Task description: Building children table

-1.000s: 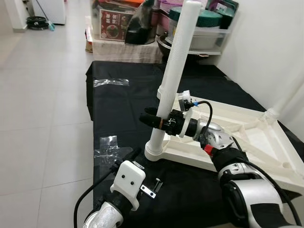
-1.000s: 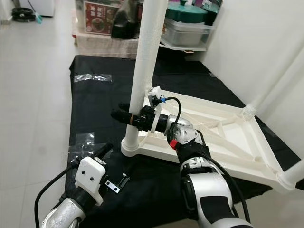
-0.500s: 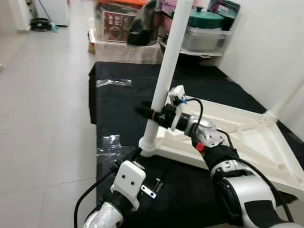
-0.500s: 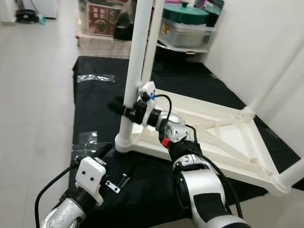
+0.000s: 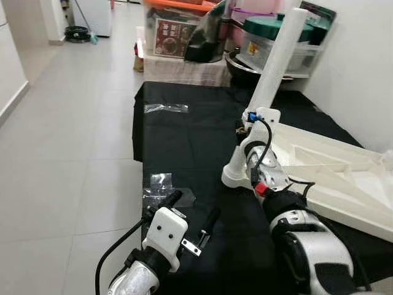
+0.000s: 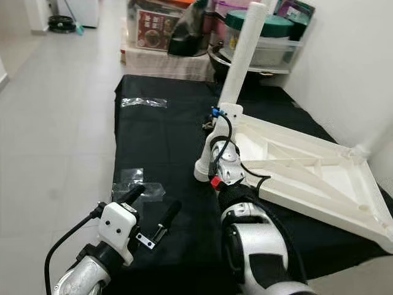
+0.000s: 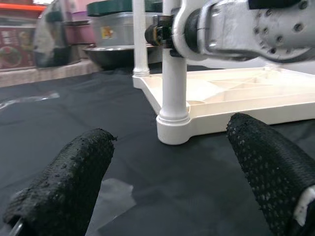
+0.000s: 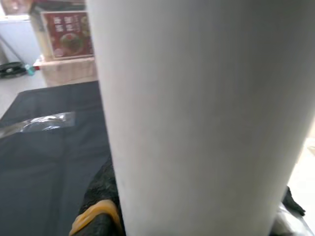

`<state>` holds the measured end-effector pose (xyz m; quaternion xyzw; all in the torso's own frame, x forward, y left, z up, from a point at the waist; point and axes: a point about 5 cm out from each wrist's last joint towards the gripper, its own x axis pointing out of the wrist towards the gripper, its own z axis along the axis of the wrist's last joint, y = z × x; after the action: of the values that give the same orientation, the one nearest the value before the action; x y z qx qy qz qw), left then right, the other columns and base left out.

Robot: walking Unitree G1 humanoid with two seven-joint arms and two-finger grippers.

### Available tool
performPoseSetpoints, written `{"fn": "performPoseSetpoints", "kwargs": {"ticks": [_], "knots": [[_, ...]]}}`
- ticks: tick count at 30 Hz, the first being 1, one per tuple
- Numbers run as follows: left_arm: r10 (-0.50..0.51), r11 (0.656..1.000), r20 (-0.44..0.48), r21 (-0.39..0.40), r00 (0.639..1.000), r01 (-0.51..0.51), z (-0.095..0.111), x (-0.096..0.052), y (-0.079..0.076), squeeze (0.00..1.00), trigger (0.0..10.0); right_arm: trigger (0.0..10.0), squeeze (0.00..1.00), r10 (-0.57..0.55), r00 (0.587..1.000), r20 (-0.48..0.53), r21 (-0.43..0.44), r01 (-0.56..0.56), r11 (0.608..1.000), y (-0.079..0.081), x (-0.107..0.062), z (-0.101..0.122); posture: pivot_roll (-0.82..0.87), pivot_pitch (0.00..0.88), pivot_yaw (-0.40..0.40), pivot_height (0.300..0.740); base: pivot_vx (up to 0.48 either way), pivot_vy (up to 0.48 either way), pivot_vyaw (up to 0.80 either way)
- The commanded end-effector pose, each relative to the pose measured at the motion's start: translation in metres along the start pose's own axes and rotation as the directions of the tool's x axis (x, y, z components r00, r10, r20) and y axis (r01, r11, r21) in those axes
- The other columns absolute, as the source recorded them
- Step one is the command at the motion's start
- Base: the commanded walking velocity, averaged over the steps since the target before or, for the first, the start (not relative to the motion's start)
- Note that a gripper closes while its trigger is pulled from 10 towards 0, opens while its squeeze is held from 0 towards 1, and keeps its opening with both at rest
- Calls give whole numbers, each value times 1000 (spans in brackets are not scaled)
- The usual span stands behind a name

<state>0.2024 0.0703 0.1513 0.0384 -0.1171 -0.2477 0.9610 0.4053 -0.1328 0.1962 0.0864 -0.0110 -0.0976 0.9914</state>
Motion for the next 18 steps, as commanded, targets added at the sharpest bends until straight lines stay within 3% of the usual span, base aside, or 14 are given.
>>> {"fn": "performPoseSetpoints", "kwargs": {"ticks": [1,2,6,7,8,9,10,11,12,13,14,15,17,18], "knots": [[-11,1000,-21,-7,1000,11,-3,-1,-2,0,10000,1843,0,-59,995,-76,24,61,998,-5,-5,-19,106,43,-138,740,0,0,0],[-11,1000,-22,-7,1000,11,-4,-1,-2,0,10000,10000,0,-3,999,-45,36,5,999,6,-6,-17,106,44,-136,740,0,0,0],[-10,1000,-22,-8,1000,10,-4,0,-2,0,10000,10000,0,78,997,30,15,-78,997,19,-9,-10,105,42,-140,740,0,0,0],[-10,1000,-22,-9,1000,10,-4,0,-2,0,10000,10000,1000,114,991,66,7,-114,993,20,-10,-7,104,42,-141,740,0,0,0],[-9,1000,-21,-9,1000,9,-4,0,-3,0,10000,10000,412,197,975,102,22,-200,979,21,-10,-1,107,39,-143,740,0,0,0],[-9,1000,-21,-9,1000,9,-4,0,-3,0,10000,10000,412,197,975,102,22,-200,979,21,-10,-1,107,39,-143,740,0,0,0],[-9,1000,-21,-9,1000,9,-3,0,-3,0,10000,10000,0,252,960,127,31,-257,966,21,-10,2,107,39,-143,740,0,0,0],[-9,1000,-21,-9,1000,9,-3,0,-3,0,10000,10000,0,252,960,127,31,-257,966,21,-10,2,107,39,-143,740,0,0,0],[-8,1000,-21,-9,1000,8,-3,0,-3,0,10000,10000,0,343,931,125,33,-349,936,22,-9,4,108,39,-142,740,0,0,0],[-7,1000,-20,-10,1000,7,-3,-1,-3,0,10000,10000,0,506,858,87,31,-510,860,19,-7,5,106,32,-140,740,0,0,0],[-7,1000,-20,-10,1000,7,-3,-1,-3,0,10000,10000,0,506,858,87,31,-510,860,19,-7,5,106,32,-140,740,0,0,0],[-8,1000,-20,-9,1000,7,-4,-1,-2,0,10000,10000,0,575,816,68,34,-578,816,17,-7,6,104,32,-140,740,0,0,0],[-10,1000,-21,-10,1000,9,-4,-1,-3,0,10000,10000,0,732,681,40,83,-732,676,9,-8,10,105,31,-139,740,0,0,0],[-11,1000,-20,-9,1000,10,-4,-1,-3,0,10000,10000,0,819,572,29,104,-817,567,5,-11,11,108,29,-141,740,0,0,0]]}}
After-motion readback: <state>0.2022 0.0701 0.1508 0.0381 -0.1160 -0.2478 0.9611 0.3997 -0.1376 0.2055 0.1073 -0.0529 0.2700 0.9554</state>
